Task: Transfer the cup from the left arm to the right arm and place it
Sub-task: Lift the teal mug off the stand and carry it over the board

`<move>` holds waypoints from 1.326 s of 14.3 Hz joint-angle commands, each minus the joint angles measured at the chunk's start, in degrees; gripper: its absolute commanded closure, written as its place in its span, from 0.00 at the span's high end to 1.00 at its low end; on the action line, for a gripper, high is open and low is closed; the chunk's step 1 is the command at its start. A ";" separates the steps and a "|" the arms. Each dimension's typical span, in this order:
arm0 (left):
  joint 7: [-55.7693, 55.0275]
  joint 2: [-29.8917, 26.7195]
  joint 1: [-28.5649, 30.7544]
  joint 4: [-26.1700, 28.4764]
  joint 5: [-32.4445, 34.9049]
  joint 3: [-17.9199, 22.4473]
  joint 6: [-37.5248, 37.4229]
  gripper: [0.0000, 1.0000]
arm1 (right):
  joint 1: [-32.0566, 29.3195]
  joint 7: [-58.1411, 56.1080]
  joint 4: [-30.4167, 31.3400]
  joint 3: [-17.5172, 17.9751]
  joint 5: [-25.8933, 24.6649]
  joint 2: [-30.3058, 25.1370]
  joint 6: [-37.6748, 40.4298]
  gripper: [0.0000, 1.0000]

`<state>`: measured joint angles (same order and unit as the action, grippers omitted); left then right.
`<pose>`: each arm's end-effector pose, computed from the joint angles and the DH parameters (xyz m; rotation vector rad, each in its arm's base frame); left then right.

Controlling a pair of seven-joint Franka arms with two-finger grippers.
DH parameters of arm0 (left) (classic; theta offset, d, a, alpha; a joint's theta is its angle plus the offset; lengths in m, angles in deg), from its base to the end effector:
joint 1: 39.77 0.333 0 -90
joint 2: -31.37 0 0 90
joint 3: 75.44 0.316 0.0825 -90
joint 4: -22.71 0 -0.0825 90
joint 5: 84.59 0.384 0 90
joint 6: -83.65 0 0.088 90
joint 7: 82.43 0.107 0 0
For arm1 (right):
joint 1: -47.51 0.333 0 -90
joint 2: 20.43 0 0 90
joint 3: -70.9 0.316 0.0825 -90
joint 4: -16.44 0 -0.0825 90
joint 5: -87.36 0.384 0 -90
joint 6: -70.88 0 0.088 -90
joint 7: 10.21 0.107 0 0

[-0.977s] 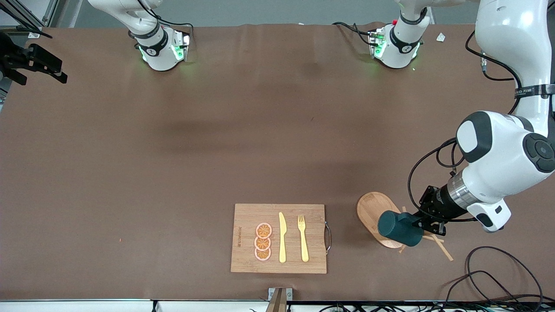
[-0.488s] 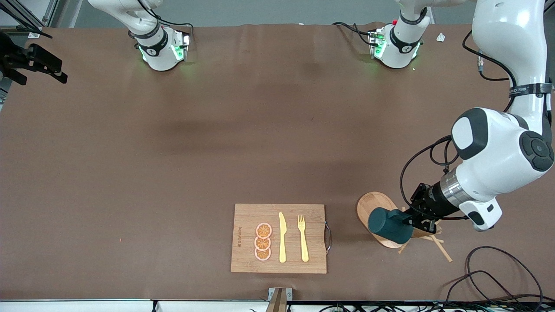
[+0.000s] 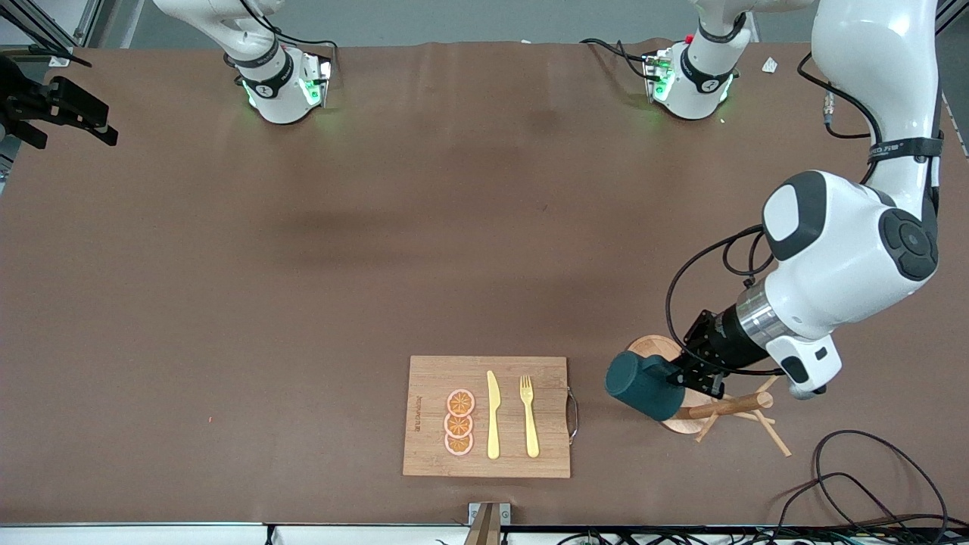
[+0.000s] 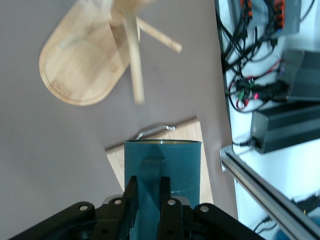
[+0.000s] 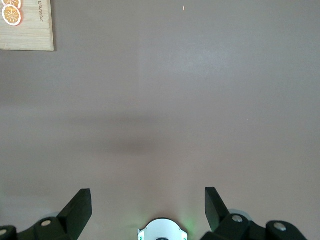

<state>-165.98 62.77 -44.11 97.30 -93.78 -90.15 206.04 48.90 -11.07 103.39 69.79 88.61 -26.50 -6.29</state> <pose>0.7108 -0.2055 0.4666 2.2199 1.5984 -0.0350 0.4956 0.0045 0.6858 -3.1159 -0.0377 0.1008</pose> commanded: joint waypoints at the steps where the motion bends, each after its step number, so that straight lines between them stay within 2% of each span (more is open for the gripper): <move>1: 0.05 -0.81 -3.38 -0.41 -0.57 0.47 -0.31 0.01 | 0.81 -0.01 -0.64 -0.30 -0.37 0.27 0.45 1.00; 6: 0.05 1.29 -10.24 -1.02 4.27 1.26 7.06 0.00 | 0.81 -0.01 -0.64 -0.30 -0.37 0.27 0.54 1.00; 10: 0.05 4.02 -19.10 -1.91 13.30 5.20 9.18 0.00 | 0.81 -0.01 -0.64 -0.30 -0.37 0.27 0.54 1.00; 12: 0.05 5.07 -25.33 -1.99 17.17 9.50 9.44 0.00 | 0.81 -0.01 -0.64 -0.30 -0.37 0.27 0.54 1.00; 14: -0.03 6.56 -33.23 -1.99 21.13 15.64 10.58 0.00 | 0.81 -0.01 -0.64 -0.30 -0.37 0.27 0.54 1.00; 16: -0.03 7.71 -40.79 -1.99 21.76 22.41 12.16 0.00 | 0.81 -0.01 -0.64 -0.30 -0.37 0.27 0.54 1.00; 19: 0.05 10.25 -49.59 -1.99 23.42 29.45 13.14 0.00 | 0.81 -0.01 -0.64 -0.30 -0.37 0.27 0.45 1.00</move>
<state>-165.95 70.82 -88.96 96.79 -72.75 -65.28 218.08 48.92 -11.08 103.39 69.82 88.61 -26.50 -6.27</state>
